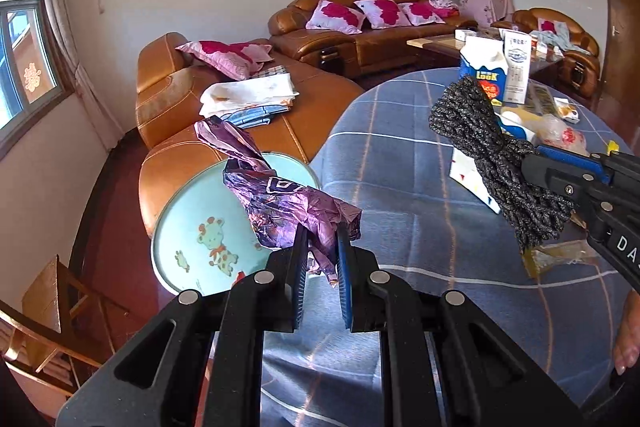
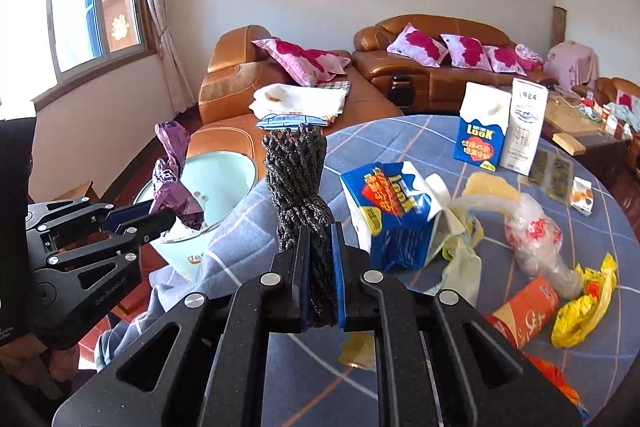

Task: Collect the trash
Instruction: 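Carry the purple wrapper and black mesh net over the bin with both grippers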

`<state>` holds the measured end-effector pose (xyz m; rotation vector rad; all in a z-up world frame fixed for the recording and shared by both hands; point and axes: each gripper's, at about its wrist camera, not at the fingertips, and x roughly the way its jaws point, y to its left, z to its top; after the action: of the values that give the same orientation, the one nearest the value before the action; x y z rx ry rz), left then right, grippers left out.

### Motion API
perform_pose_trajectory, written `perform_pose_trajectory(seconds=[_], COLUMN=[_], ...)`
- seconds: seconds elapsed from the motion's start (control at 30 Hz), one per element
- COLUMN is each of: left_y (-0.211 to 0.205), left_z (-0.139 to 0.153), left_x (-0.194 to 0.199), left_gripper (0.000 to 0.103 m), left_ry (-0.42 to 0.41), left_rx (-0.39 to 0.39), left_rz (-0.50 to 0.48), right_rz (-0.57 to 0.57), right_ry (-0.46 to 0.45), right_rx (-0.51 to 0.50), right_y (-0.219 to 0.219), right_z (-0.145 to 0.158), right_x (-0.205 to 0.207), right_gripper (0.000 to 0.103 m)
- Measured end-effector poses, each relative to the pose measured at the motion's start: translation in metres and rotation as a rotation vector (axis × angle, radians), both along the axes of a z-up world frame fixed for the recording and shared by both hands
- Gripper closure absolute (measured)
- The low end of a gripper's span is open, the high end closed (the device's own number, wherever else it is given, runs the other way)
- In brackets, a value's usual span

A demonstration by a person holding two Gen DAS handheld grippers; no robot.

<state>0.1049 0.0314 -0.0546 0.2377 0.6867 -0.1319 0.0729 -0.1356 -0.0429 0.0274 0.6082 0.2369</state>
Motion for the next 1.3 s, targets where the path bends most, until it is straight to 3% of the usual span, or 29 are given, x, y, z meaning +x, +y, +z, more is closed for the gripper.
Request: perform_pose_trajectory(seconds=[0.33, 1.3], left_y=[0.028, 0.090], left_z=[0.007, -0.015], left_x=[0.031, 0.072], left_gripper=[0.089, 0.089], left_ry=[-0.014, 0.073], left_rx=[0.005, 0.010], left_rz=[0.068, 0.226], right_rz=[0.046, 0.191], right_ry=[-0.024, 0.028], right_rx=[-0.040, -0.090], right_y=[0.020, 0.100], right_z=[0.012, -0.020], right_x=[0.048, 0.134], right_gripper=[0.092, 0.092])
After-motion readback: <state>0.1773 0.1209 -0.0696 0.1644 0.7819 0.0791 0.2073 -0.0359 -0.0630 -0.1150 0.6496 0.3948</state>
